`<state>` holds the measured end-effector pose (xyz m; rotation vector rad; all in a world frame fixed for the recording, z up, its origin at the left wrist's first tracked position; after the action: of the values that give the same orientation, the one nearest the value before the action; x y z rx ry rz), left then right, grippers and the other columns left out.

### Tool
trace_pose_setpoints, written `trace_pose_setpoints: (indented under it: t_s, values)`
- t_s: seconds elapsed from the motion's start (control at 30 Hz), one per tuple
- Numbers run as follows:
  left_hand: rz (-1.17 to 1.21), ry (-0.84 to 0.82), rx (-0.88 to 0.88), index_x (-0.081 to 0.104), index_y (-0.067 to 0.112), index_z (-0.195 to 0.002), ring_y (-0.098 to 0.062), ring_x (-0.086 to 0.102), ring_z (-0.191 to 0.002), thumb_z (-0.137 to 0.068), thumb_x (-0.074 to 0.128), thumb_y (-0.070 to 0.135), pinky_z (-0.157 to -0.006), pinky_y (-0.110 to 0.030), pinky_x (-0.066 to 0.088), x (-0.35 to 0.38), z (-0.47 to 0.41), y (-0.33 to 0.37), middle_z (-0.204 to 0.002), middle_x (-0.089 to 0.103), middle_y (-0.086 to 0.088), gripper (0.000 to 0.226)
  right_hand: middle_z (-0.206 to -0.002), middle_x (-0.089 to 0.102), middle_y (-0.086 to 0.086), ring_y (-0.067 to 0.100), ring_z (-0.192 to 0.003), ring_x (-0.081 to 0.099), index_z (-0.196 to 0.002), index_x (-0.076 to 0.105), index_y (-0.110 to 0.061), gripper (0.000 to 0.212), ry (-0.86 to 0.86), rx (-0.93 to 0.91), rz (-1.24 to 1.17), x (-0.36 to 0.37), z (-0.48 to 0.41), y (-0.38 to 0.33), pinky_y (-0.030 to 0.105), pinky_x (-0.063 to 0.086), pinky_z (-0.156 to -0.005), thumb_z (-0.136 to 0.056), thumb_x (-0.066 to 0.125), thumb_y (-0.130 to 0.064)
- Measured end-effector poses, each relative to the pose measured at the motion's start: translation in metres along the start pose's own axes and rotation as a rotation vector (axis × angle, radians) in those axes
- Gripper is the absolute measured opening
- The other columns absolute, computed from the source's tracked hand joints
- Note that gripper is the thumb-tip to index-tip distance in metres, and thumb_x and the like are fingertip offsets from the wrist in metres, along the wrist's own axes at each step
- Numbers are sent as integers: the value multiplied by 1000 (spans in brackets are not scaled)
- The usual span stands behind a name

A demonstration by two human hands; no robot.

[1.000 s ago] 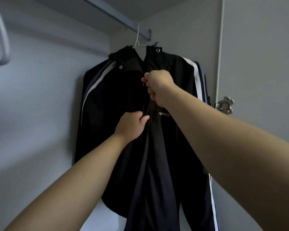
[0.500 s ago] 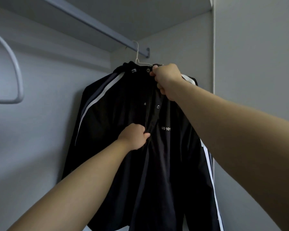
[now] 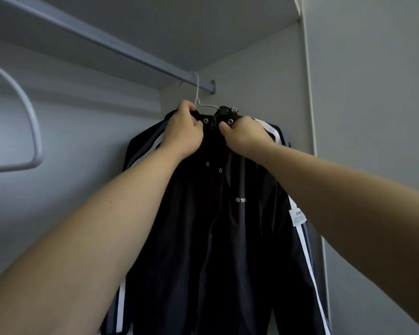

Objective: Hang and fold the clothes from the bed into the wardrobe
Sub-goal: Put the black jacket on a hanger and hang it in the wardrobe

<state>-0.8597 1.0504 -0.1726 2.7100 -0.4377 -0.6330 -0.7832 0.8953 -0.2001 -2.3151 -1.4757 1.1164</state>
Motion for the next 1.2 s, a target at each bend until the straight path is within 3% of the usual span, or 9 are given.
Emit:
trace_pose_setpoints:
  t_s: [0.13, 0.3, 0.4, 0.53, 0.67, 0.83, 1.07, 1.13, 1.2]
  values:
    - [-269, 0, 164, 46, 23, -139, -28, 57, -117, -97, 56, 12, -97, -45, 53, -4, -3, 22, -142, 39, -4, 44, -72, 58, 1, 21, -66, 57, -72, 52, -17, 38, 6, -15, 109, -3, 8, 0, 25, 32, -51, -99, 52, -44]
    - [-345, -163, 183, 41, 24, -151, -27, 44, -138, -96, 49, 13, -110, -44, 43, 8, -11, 31, -159, 32, 1, 56, -79, 53, -2, 16, -67, 52, -105, 46, -17, 26, 87, -61, -37, -14, 10, -14, 29, 34, -52, -96, 56, -38]
    - [-464, -209, 183, 48, 24, -146, -28, 50, -133, -96, 51, 19, -106, -46, 47, 11, -14, 31, -155, 42, -2, 50, -69, 54, -1, 21, -66, 54, -80, 50, -19, 21, 66, -77, -114, -10, 8, -21, 27, 32, -52, -93, 59, -33]
    - [-594, -227, 201, 57, 11, -125, -36, 60, -108, -97, 54, 15, -91, -49, 52, 17, -18, 26, -129, 54, -12, 28, -56, 47, -3, 16, -54, 44, -54, 44, -20, 40, 95, -63, -152, -14, 10, -23, 24, 30, -47, -91, 56, -15]
    - [-488, -177, 211, 65, 10, -101, -33, 59, -97, -98, 60, 22, -87, -45, 52, 11, -19, 28, -109, 58, -11, 14, -75, 64, 5, 27, -73, 59, -62, 55, -21, 29, 120, -29, -162, -14, 12, -22, 27, 47, -63, -89, 55, -12]
    - [-330, -148, 187, 70, 14, -92, -26, 63, -85, -92, 71, 27, -78, -39, 53, 2, -20, 27, -86, 64, 0, 13, -97, 72, 10, 35, -88, 68, -96, 74, -21, 18, 112, -75, -204, -11, 9, -21, 45, 61, -79, -93, 58, -14]
    - [-119, -289, 24, 73, 13, -82, -32, 73, -85, -67, 72, 9, -82, -50, 60, 10, -22, 16, -81, 75, -12, 16, -110, 72, 2, 24, -103, 65, -113, 72, -29, 32, 90, -205, -115, -4, 10, -34, 37, 55, -89, -91, 55, -13]
    - [16, -303, -58, 74, 1, -91, -37, 73, -83, -78, 58, -2, -86, -50, 60, 13, -21, 16, -88, 74, -22, 21, -111, 71, 0, 23, -104, 64, -114, 71, -30, 33, 79, -204, -92, -2, 11, -33, 37, 55, -89, -90, 55, -13]
    - [195, -271, -149, 70, -10, -99, -41, 73, -80, -84, 50, 14, -86, -54, 60, 14, -22, 14, -95, 71, -31, 35, -108, 71, -2, 22, -103, 64, -113, 70, -31, 34, 68, -195, -77, 1, 13, -31, 37, 55, -88, -89, 55, -11]
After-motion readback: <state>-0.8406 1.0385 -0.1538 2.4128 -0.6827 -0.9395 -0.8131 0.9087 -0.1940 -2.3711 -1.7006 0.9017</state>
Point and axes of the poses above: each hand's wrist, its own z-axis away from the middle knuckle, its own x-axis out of the palm, y = z × x, the point moved 10 cm from there along -z, towards the middle knuckle
